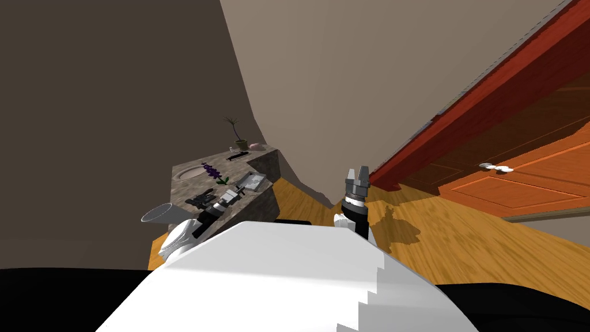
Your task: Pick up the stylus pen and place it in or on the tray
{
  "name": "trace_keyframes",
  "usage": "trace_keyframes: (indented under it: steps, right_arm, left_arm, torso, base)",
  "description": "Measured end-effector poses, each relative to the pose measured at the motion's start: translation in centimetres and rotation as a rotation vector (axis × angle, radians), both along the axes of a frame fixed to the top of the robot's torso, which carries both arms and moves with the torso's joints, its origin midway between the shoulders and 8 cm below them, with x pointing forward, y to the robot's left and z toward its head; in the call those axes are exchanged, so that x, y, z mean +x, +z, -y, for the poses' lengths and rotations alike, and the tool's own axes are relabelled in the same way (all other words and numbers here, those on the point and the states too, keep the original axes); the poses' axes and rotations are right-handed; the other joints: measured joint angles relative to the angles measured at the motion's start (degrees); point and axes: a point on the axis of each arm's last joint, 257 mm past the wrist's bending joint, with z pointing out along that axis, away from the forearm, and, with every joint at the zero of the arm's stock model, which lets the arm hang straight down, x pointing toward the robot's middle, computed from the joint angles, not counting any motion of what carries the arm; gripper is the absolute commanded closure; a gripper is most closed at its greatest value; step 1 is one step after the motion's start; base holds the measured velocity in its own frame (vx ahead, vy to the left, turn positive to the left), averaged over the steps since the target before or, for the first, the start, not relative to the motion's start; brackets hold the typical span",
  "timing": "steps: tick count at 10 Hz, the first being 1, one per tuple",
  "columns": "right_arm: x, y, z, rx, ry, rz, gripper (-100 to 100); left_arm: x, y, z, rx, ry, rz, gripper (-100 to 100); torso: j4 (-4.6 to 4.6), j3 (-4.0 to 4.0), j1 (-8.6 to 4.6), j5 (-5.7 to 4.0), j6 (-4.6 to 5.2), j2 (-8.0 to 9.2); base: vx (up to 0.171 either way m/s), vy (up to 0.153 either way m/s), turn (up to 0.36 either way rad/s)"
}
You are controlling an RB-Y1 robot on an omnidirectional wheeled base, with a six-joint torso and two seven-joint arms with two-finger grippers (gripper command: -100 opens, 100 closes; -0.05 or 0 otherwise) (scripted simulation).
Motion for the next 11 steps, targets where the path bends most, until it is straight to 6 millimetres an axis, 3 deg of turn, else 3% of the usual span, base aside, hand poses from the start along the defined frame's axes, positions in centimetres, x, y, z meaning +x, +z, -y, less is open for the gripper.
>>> trace_keyframes:
  steps: [11]
  right_arm:
    - [0.0,0.0,0.0,0.000,0.000,0.000,0]
  left_arm:
    - [4.2,0.2,4.6,0.000,0.043,0.022,100]
  torso:
    - [-0.02,-0.02,0.05,0.04,0.00,-0.02]
  base:
    - [-0.055,0.062,-0.034]
